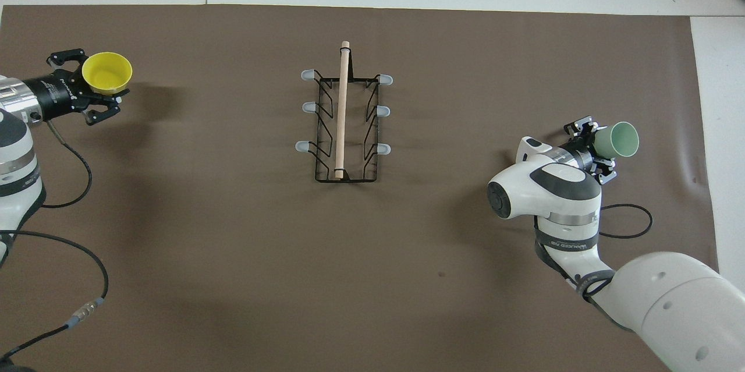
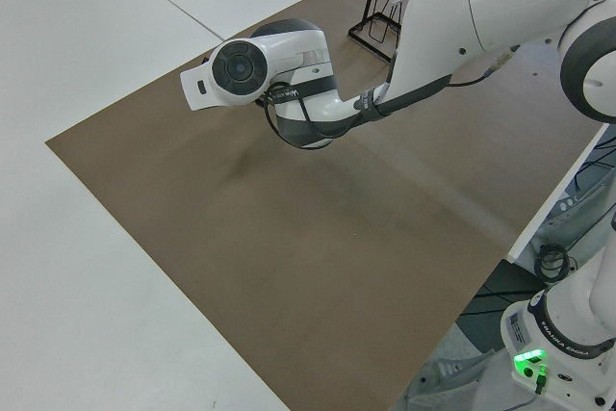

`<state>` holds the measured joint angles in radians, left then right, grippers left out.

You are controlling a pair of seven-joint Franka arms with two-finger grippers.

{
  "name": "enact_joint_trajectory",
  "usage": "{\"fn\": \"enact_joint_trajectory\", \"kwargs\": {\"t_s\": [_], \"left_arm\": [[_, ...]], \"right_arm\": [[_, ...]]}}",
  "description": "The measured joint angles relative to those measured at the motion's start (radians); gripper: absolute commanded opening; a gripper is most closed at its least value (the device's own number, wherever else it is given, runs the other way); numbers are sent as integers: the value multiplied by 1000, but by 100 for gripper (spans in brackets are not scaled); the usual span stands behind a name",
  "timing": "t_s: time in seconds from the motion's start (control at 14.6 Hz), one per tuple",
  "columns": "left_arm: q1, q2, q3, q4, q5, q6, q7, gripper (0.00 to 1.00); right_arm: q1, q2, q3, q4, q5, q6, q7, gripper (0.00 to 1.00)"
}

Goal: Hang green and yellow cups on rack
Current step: 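Lift the yellow cup with the left gripper while the right gripper lifts the green cup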

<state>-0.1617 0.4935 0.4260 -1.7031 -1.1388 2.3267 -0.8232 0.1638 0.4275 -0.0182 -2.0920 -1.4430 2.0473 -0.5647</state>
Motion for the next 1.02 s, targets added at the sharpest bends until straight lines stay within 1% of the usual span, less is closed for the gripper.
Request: {"fn": "enact_joint_trajectory", "kwargs": {"t_s": [0.14,0.34,0.55,0.68,0.82,1.02], "left_arm": [[0,-15,0,40,67,3,0,0],[0,-27,-1,102,233,0,0,0],[2,-57,-30,146,403,-14,10,0],[14,-96,-86,154,517,-45,71,0],[34,-135,-133,155,550,-102,203,0],[54,-191,-149,154,554,-222,407,0]], "right_arm": [[-5,-24,0,18,98,24,-46,0],[-31,-71,-1,27,233,67,-106,0],[-34,-136,3,48,479,82,-211,0],[-33,-179,13,66,643,82,-278,0],[-34,-210,15,74,754,82,-317,0],[-40,-239,13,76,901,83,-361,0]]}}
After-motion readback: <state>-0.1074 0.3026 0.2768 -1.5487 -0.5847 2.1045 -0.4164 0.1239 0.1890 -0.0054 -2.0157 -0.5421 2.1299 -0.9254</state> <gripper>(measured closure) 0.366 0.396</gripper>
